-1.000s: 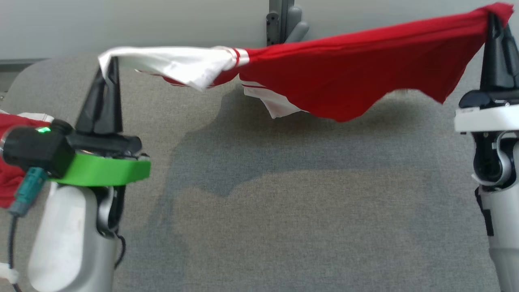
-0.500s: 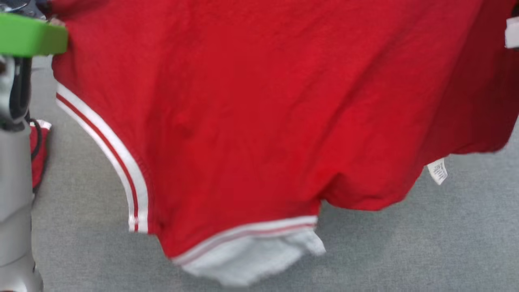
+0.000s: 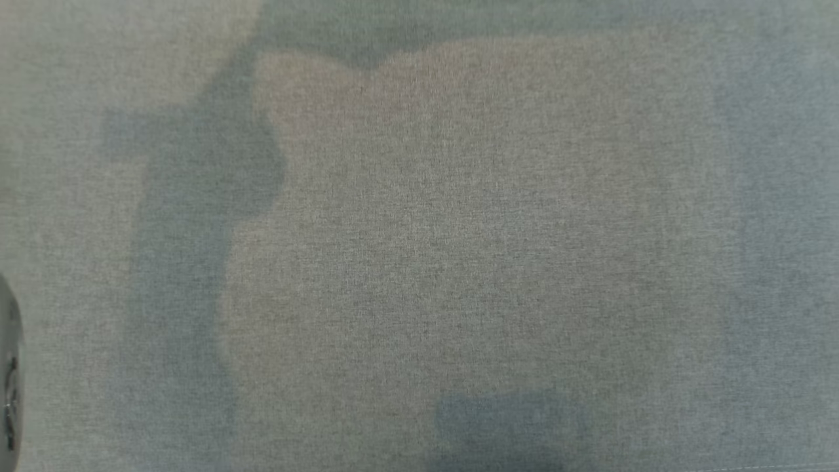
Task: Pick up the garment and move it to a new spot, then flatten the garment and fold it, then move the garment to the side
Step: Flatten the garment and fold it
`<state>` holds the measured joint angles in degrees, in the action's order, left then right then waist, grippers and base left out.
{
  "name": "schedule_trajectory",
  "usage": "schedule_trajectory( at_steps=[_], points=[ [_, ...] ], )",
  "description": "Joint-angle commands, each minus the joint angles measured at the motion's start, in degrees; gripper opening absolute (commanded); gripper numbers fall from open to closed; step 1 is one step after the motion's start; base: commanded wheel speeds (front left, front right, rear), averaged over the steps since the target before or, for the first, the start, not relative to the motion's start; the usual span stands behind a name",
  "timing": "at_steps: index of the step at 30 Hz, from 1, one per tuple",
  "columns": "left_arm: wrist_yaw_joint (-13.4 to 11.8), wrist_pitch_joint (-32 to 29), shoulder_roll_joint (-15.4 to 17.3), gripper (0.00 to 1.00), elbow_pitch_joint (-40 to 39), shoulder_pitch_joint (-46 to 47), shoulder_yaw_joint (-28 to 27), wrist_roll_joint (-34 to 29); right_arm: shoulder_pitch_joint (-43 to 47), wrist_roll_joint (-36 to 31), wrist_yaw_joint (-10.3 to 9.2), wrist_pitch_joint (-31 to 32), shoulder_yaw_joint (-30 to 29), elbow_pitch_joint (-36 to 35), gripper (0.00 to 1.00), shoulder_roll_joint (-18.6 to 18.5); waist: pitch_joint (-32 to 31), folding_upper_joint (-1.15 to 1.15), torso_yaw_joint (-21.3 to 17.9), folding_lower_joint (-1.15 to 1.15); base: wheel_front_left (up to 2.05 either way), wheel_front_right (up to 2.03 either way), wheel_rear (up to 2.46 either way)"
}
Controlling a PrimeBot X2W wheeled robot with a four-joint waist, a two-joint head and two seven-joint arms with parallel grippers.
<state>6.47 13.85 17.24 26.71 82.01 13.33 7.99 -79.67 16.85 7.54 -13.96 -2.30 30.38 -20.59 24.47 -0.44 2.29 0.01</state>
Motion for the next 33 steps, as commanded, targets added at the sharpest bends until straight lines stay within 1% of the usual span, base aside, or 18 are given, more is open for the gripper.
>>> schedule_trajectory(
  at_steps=[1,3,6,9,11,13,17,20,21,24,26,29,30,33],
  points=[
    [-0.7,0.6,-0.4,0.0,1.2,0.2,0.0,0.1,-0.3,0.6,-0.11,-0.6,-1.1,1.5,0.0,0.1,3.9,0.44,0.4,-0.01,0.0,0.0,0.0],
    [-0.6,1.1,-1.2,0.0,2.4,-1.2,0.1,0.4,1.3,1.6,-0.1,-0.9,-1.5,3.5,0.0,0.2,3.2,0.44,0.6,-0.01,0.0,0.0,0.0],
    [-1.1,1.3,-2.5,0.0,2.8,-6.9,-0.9,1.6,7.2,3.9,-0.11,-1.2,0.1,7.5,0.0,-0.3,2.0,0.44,0.9,-0.01,0.0,0.0,0.0],
    [-1.6,1.4,-4.2,0.0,1.7,-16.7,-2.3,2.8,15.4,7.5,-0.13,-1.2,2.2,11.4,0.0,-0.8,0.6,0.44,1.2,-0.01,0.0,0.0,0.0],
    [-1.9,1.4,-5.6,0.0,1.4,-24.8,-3.4,3.7,22.0,10.4,-0.13,-1.3,3.8,13.4,0.0,0.1,-0.5,0.44,1.3,-0.01,0.0,0.0,0.0],
    [-2.2,1.4,-7.3,0.0,1.9,-32.8,-5.1,5.0,27.8,12.9,-0.14,-1.2,5.0,14.7,0.0,0.2,-1.7,0.44,1.4,-0.01,0.0,0.0,0.0],
    [-1.9,1.4,-10.5,0.0,3.1,-46.9,-8.3,5.8,38.2,17.4,-0.17,-1.3,5.2,14.5,0.0,0.5,-4.6,0.44,1.2,-0.01,0.0,0.0,0.0],
    [-2.1,1.4,-12.1,0.0,2.4,-54.9,-11.7,6.7,45.2,18.8,-0.19,-1.3,4.2,13.2,0.0,0.8,-7.5,0.44,1.2,-0.01,0.0,0.0,0.0],
    [-1.7,1.4,-12.7,0.0,2.5,-57.7,-11.9,6.5,47.6,19.1,-0.2,-1.3,3.7,12.8,0.0,1.2,-8.6,0.44,1.2,-0.01,0.0,0.0,0.0],
    [-1.0,1.4,-13.6,0.0,2.2,-64.7,-11.2,5.5,54.3,19.2,-0.18,-1.3,4.7,11.9,0.0,2.4,-12.3,0.44,1.3,-0.01,0.0,0.0,0.0],
    [-0.8,1.4,-13.9,0.0,2.0,-68.8,-10.8,5.8,57.8,19.2,-0.18,-1.3,4.7,11.2,0.0,2.6,-14.9,0.44,1.3,-0.01,0.0,0.0,0.0],
    [-0.5,1.4,-14.1,0.0,1.8,-74.8,-9.5,7.8,63.5,18.6,-0.16,-1.3,6.0,11.4,0.0,4.1,-18.6,0.44,1.2,-0.01,0.0,0.0,0.0],
    [-0.5,1.4,-14.1,0.0,1.8,-74.8,-9.5,7.8,63.5,18.6,-0.16,-1.3,6.0,11.4,0.0,4.1,-18.6,0.44,1.2,-0.01,0.0,0.0,0.0],
    [-0.5,1.4,-14.1,0.0,2.0,-79.3,-7.9,8.5,68.0,18.6,-0.16,-1.2,7.2,11.6,0.0,4.6,-21.7,0.44,1.5,-0.01,0.0,0.0,0.0]
  ],
)
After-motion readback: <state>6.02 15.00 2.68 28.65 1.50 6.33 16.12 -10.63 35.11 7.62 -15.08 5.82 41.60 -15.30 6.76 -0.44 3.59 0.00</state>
